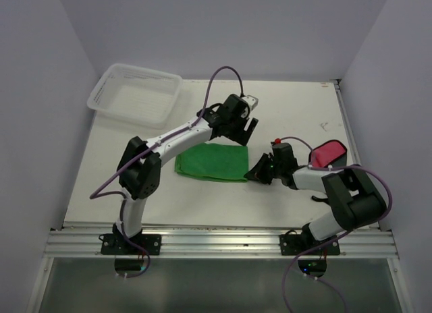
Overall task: Roll the towels
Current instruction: Roll the towel
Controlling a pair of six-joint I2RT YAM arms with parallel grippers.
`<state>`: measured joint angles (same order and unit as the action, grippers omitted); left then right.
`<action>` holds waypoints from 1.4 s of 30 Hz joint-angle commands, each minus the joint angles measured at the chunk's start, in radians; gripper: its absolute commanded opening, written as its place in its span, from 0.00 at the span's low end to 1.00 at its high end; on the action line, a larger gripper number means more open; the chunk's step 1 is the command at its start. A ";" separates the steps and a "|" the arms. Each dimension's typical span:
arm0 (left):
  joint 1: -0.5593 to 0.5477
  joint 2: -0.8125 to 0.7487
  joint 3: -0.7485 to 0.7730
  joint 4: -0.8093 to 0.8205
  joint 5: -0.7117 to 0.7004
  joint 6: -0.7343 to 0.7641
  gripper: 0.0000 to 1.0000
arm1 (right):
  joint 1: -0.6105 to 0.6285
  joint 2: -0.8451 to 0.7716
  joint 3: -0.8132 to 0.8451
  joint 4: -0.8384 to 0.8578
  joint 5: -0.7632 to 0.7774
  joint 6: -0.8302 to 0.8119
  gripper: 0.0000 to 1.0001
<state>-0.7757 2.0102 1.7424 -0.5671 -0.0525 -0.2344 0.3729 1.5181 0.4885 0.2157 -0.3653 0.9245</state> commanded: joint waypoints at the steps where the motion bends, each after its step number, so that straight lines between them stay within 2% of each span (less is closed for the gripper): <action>1: -0.026 0.034 0.058 0.010 0.003 -0.040 0.81 | 0.006 0.027 -0.025 -0.016 0.017 -0.019 0.00; 9: -0.040 0.084 0.060 0.059 0.037 -0.062 0.81 | 0.008 -0.067 0.022 -0.249 0.143 -0.144 0.00; 15: -0.040 0.123 0.124 0.033 0.025 -0.045 0.81 | 0.008 -0.099 0.058 -0.332 0.239 -0.217 0.00; 25: -0.039 0.212 0.227 -0.010 0.046 -0.106 0.81 | 0.008 -0.102 -0.005 -0.239 0.261 -0.227 0.00; 31: -0.040 0.286 0.276 -0.014 0.075 -0.239 0.74 | 0.008 -0.130 -0.097 -0.067 0.269 -0.175 0.00; 37: -0.042 0.308 0.279 -0.028 0.056 -0.368 0.65 | 0.008 -0.119 -0.100 -0.007 0.273 -0.165 0.00; 42: -0.054 0.320 0.281 -0.027 0.017 -0.414 0.62 | 0.008 -0.072 -0.107 0.048 0.249 -0.148 0.00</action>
<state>-0.8154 2.3264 1.9785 -0.5934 -0.0132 -0.5774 0.3813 1.4002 0.4088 0.2615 -0.1711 0.7780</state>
